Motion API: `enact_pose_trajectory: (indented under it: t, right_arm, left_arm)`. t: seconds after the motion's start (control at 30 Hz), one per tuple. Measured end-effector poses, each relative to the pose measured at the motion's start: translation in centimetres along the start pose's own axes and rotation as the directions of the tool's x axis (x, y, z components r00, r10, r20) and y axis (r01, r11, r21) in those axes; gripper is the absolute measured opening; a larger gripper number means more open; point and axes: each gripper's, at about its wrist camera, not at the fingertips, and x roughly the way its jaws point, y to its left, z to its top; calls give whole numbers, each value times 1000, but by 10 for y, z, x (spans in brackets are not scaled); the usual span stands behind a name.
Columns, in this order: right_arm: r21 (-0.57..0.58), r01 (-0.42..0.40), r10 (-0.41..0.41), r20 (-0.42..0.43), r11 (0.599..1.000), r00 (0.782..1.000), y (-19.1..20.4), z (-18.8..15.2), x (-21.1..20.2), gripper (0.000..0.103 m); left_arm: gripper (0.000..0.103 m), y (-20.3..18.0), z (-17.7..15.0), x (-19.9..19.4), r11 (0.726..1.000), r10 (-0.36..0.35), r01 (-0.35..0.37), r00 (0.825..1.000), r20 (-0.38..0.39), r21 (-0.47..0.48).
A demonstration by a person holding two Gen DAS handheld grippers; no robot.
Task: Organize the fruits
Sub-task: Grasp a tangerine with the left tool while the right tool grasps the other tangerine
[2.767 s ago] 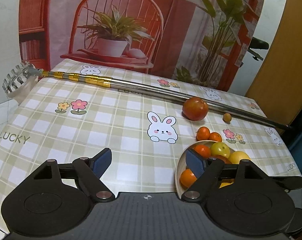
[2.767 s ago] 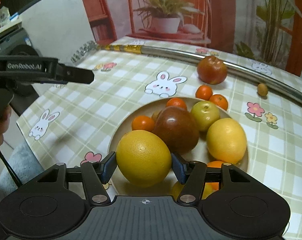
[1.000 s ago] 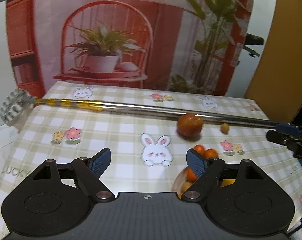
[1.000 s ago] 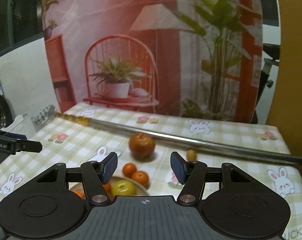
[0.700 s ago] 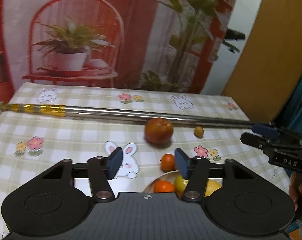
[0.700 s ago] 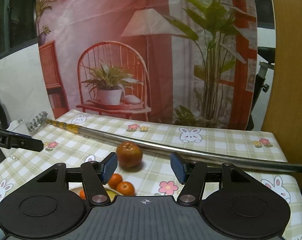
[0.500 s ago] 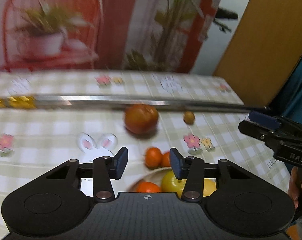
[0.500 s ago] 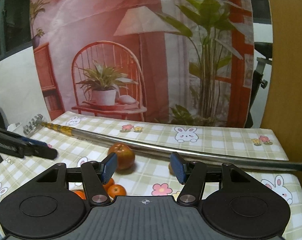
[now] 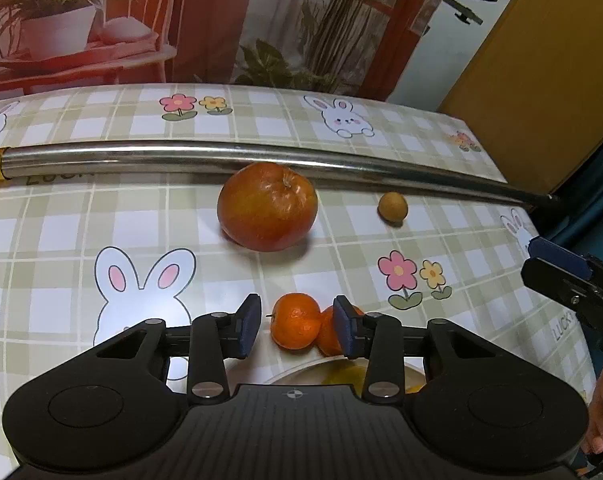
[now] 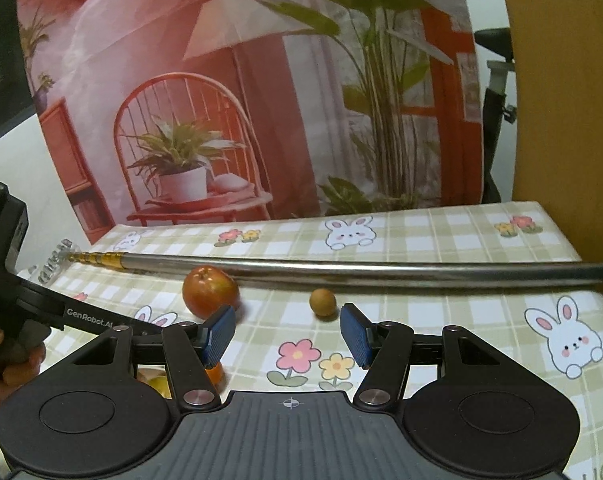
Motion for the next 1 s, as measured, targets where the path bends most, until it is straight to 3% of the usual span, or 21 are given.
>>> enact_pose_trajectory:
  t: [0.1,0.17,0.27,0.57,0.9,1.0]
  right_arm:
    - [14,-6,6,-3,1000,1000,-4,-2,2,55]
    - [18,-9,9,-8,1000,1000,-5,-2,3,55]
    - [24,-14,14,-17,1000,1000,-6,-3,6,55]
    - [26,-65,67,-71,998,995,2,-7,18,55]
    - [-7,-159,155,-201,987,967,33,-5,65,55]
    - [-6,-171,165,-221,985,961,41,-4,76,55]
  left_arm:
    - [38,3,-1,4,1000,-11,10,1000,-14,-13]
    - [29,5,-2,6,1000,-21,20,1000,-22,-23]
    - [27,8,-3,4,999,-33,33,999,-11,-32]
    - [19,20,-10,-17,1000,28,-27,999,40,-16]
    - [19,51,-19,-23,994,11,-8,1000,25,-112]
    - [25,57,-18,-25,990,-13,19,999,39,-140]
